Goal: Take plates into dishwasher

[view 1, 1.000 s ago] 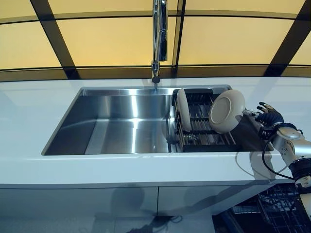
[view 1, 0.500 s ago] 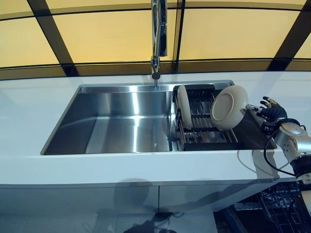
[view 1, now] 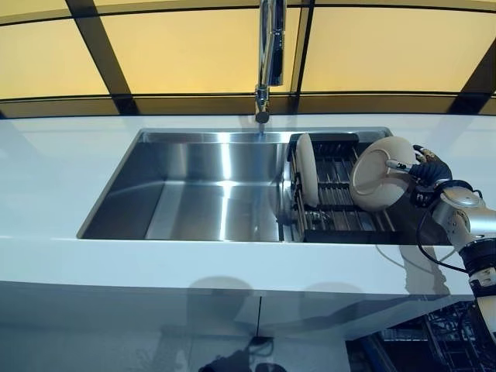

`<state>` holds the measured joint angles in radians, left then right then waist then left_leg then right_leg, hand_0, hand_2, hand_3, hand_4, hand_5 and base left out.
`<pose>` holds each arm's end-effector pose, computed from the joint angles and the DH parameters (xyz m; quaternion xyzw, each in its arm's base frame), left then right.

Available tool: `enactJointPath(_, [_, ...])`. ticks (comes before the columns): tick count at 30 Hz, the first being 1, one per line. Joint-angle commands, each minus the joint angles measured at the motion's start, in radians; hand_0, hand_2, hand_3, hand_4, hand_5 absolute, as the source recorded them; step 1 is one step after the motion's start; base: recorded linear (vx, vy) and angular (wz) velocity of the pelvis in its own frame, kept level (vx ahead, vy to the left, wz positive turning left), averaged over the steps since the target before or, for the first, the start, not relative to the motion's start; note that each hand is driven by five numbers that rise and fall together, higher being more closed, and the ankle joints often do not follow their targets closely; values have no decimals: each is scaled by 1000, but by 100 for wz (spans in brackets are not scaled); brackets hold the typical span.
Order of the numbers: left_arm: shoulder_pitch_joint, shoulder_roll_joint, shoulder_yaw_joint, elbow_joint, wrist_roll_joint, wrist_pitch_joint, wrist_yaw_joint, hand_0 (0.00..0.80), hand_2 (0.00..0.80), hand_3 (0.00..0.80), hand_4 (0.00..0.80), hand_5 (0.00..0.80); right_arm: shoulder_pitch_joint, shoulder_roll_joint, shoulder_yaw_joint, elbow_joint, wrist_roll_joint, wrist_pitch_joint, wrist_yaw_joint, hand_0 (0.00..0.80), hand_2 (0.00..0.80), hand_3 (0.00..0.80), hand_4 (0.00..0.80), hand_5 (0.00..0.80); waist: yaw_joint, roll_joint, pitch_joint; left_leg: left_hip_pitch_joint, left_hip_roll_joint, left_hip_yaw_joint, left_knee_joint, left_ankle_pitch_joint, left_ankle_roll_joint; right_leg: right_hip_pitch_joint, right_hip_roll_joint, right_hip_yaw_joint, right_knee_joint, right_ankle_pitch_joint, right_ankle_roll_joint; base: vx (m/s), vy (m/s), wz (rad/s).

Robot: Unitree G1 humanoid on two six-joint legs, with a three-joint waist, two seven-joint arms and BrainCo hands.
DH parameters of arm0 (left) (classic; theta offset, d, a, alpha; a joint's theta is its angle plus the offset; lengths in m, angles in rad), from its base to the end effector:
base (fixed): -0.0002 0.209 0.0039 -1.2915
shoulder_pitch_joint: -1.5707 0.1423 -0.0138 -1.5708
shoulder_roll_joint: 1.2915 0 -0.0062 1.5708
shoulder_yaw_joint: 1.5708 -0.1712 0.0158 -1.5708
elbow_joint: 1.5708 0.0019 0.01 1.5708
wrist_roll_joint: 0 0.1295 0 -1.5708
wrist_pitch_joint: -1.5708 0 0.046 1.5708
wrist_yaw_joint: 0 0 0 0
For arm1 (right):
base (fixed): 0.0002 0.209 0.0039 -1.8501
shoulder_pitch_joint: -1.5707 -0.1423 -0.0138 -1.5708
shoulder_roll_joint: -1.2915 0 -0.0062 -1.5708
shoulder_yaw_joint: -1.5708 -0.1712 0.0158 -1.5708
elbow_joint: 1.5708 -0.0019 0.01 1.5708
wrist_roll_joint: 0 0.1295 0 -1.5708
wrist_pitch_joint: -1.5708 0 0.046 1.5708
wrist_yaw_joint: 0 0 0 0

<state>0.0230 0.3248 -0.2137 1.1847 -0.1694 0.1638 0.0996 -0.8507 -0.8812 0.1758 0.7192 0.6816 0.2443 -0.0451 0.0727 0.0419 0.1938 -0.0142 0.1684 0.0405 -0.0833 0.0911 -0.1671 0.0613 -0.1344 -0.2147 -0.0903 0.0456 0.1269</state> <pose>0.0600 0.2427 -0.0906 0.1490 0.6272 0.0988 0.7581 0.2965 -0.3048 0.2115 -0.0585 0.0181 -0.1458 0.9874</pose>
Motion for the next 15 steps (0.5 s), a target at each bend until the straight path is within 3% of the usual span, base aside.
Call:
enactJointPath(1, [-34,26,-60,59,16,1,0,0,0,0,0,0,-114,-41,53,-9,29,-26,-6,0,0,0,0,0,24,-43,-29,1,-25,-14,-4,14,22,14,-41,-28,13,1,-19,88,14,16])
enactJointPath(11, [-30,23,-64,64,4,-8,-6,0,0,0,0,0,-138,-16,67,55,16,0,30,0,0,0,0,0,44,-34,-13,-9,-33,-34,-4,16,25,11,-45,-38,16,1,-23,18,8,4])
enactJointPath(12, [-30,23,-65,64,1,-13,-6,0,0,0,0,0,-145,-13,71,69,10,1,37,696,696,696,696,696,47,-33,-8,-14,-36,-38,-4,17,26,7,-45,-39,16,2,-23,-46,5,2])
enactJointPath(13, [-32,24,-65,65,1,-13,-9,0,0,0,0,0,-151,-13,75,77,-2,0,32,800,800,800,800,800,49,-31,-5,-17,-37,-40,-4,18,26,4,-46,-41,16,4,-22,-55,7,3])
enactJointPath(15, [-34,24,-66,64,-4,-11,-8,0,0,0,0,0,-157,-15,84,84,-4,0,42,800,800,800,800,800,50,-31,-1,-22,-38,-42,-4,19,26,0,-47,-43,16,5,-21,-51,11,6])
